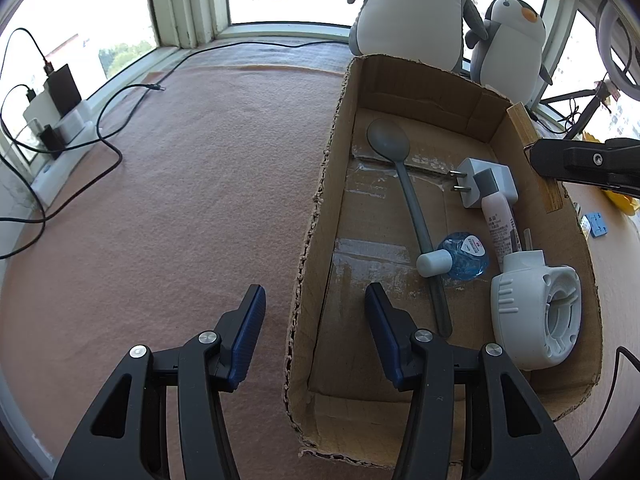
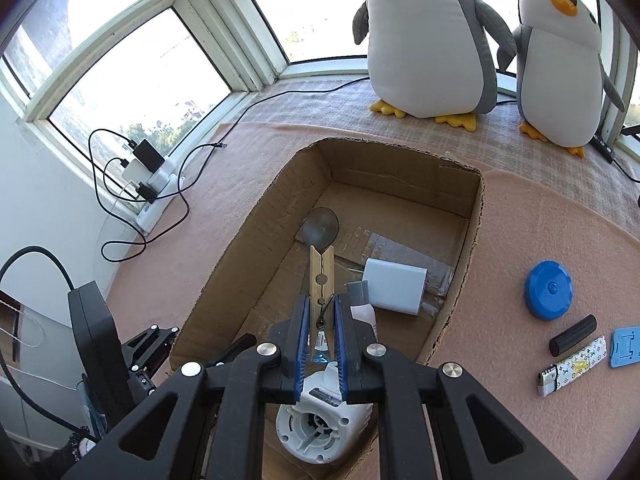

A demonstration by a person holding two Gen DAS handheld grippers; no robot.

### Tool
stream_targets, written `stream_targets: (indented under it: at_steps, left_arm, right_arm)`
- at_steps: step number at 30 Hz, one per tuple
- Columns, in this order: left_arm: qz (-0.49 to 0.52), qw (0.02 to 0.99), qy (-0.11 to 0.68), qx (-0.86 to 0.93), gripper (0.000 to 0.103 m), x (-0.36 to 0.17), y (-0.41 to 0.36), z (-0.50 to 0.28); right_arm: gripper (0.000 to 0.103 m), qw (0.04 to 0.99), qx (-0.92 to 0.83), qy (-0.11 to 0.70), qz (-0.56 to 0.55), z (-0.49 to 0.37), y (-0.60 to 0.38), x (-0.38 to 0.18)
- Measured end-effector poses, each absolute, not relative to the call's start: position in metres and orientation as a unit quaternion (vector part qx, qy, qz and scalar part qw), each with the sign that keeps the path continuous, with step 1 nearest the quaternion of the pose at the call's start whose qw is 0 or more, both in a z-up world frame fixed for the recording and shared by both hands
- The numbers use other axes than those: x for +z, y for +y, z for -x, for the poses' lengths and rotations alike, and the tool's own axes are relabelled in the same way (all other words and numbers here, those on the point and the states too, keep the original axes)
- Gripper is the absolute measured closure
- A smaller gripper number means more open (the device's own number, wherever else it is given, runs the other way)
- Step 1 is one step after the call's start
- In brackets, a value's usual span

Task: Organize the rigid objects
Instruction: 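Carry the wooden clothespin over the box, then open the right gripper to release the clothespin and withdraw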

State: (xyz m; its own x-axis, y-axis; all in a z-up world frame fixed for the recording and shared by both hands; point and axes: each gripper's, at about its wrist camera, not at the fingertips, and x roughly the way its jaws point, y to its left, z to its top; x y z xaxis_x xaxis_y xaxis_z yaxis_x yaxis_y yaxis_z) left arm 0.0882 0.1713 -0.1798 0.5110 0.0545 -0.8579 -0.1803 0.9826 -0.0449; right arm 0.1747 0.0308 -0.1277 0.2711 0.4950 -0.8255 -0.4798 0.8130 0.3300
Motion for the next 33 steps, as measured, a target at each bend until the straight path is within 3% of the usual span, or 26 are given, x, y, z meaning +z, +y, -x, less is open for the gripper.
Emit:
stream_targets:
  at_steps: [12, 15, 17, 19, 25, 33]
  left_arm:
    - [0.064, 0.867, 0.49, 0.067, 0.052, -0.18, 0.172, -0.088]
    - [0.064, 0.867, 0.49, 0.067, 0.052, -0.18, 0.173, -0.088]
    - [0.064, 0.867, 0.49, 0.067, 0.052, -0.18, 0.172, -0.088]
    - [0.064, 0.867, 0.49, 0.067, 0.052, -0.18, 0.173, -0.088]
    - [0.064, 0.867, 0.49, 0.067, 0.052, -0.18, 0.173, -0.088]
    - [0.064, 0.867, 0.489, 0.067, 0.052, -0.18, 0.173, -0.087]
  right_arm:
    - [0.091, 0.792, 0.309, 0.526, 0.013, -0.174, 0.045, -0.136]
    - [0.074, 0.795, 0.308, 0.523, 0.015, -0.173, 0.046, -0.135]
    - [0.055, 0.8, 0.303, 0.517, 0.016, -0.173, 0.045, -0.133]
    - [0.046, 0.804, 0.299, 0.513, 0.013, -0.173, 0.043, -0.131]
    - [0.039, 0.81, 0.288, 0.511, 0.01, -0.176, 0.036, -0.129]
    - [0.038, 0.817, 0.275, 0.507, 0.007, -0.178, 0.024, -0.126]
